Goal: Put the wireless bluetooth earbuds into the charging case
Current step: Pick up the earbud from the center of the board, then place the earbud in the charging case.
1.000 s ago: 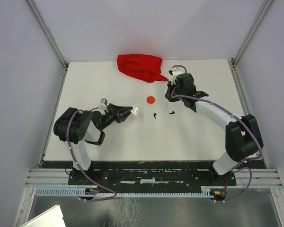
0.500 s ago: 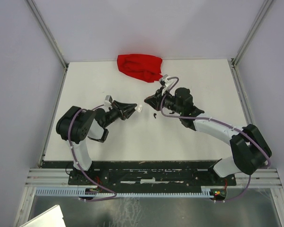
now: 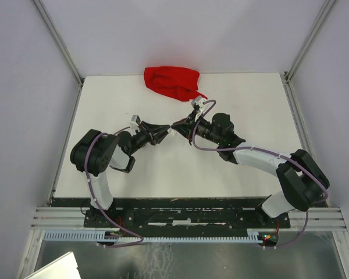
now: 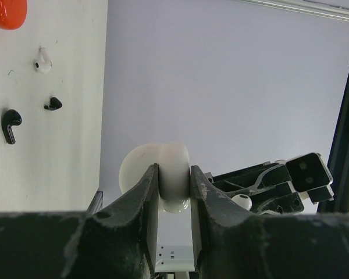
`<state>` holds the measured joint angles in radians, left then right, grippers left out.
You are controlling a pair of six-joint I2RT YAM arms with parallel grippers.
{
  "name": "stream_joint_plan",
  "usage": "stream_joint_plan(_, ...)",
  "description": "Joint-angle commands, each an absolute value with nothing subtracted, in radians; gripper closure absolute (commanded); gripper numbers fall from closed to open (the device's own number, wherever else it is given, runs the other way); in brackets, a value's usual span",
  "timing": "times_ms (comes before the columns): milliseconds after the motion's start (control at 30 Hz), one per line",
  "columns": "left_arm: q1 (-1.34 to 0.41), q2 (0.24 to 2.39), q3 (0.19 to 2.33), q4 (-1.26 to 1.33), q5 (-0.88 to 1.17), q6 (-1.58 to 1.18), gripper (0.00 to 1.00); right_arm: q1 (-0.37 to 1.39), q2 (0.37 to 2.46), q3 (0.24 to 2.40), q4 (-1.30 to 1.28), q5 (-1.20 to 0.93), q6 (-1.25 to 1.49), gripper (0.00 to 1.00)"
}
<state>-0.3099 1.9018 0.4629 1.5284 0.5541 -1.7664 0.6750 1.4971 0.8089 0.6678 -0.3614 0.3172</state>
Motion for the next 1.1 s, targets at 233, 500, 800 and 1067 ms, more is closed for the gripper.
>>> stream_joint_plan(233,-0.318,1.822,0.446,1.730,0.553,-1.794,0.97,0.679,1.535,0.807,0.749,-0.357,0.314,0.96)
stream_joint_plan(500,-0.319,1.795,0.424,1.729,0.554,-1.787,0.97,0.679,1.539,0.808,0.749,-0.347,0.307,0.96)
stream_joint_plan(800,-0.319,1.781,0.420,1.730,0.557,-1.786,0.97,0.678,1.554,0.810,0.748,-0.342,0.301,0.96)
stream_joint_plan(1067,-0.318,1.777,0.418,1.729,0.557,-1.787,0.97,0.679,1.565,0.811,0.751,-0.341,0.299,0.96)
